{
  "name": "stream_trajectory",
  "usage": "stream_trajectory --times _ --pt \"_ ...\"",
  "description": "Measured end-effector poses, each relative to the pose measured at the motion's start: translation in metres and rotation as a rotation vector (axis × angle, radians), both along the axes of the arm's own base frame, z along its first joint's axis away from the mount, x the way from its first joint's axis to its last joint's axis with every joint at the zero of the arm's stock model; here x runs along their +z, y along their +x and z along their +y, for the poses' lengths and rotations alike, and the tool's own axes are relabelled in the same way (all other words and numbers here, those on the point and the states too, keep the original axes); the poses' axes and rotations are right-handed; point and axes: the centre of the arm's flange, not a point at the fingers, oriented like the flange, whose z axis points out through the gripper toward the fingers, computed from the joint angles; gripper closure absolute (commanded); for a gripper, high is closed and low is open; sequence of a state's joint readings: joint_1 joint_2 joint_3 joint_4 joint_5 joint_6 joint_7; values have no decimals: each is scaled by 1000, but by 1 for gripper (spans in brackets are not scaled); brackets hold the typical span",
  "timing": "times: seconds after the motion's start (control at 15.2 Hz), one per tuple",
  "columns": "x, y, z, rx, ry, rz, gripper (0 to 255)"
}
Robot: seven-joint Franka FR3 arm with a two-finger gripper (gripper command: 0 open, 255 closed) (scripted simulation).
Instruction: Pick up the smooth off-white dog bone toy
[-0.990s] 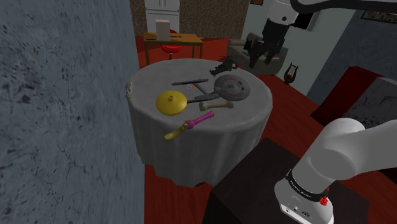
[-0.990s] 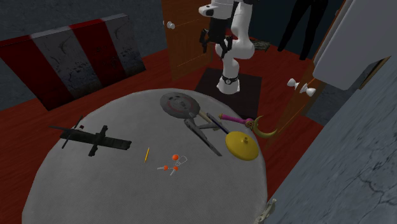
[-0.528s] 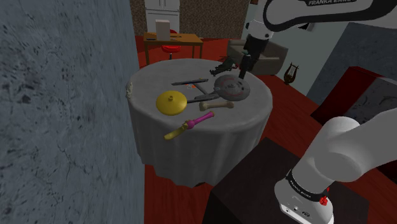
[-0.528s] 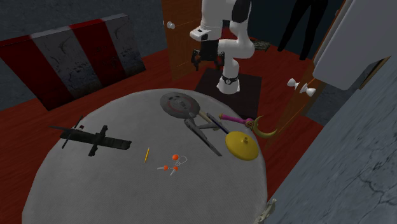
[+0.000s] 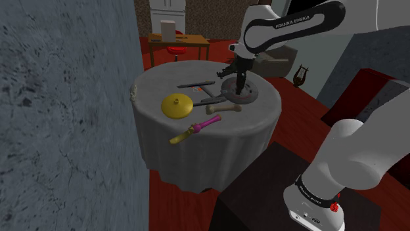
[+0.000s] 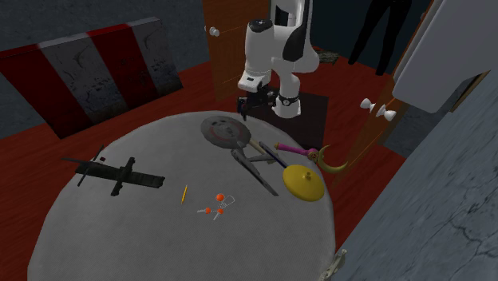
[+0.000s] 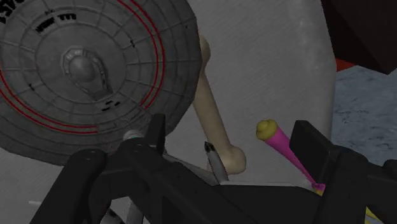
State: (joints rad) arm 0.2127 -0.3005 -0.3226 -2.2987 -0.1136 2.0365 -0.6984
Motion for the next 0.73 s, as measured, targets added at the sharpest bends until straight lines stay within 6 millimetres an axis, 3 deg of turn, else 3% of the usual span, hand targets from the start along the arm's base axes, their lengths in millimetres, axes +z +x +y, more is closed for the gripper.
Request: stream_trajectory --times 0.4,0.73 --pt "-67 49 24 347 -9 63 0" --pt "-75 50 27 416 -9 43 0"
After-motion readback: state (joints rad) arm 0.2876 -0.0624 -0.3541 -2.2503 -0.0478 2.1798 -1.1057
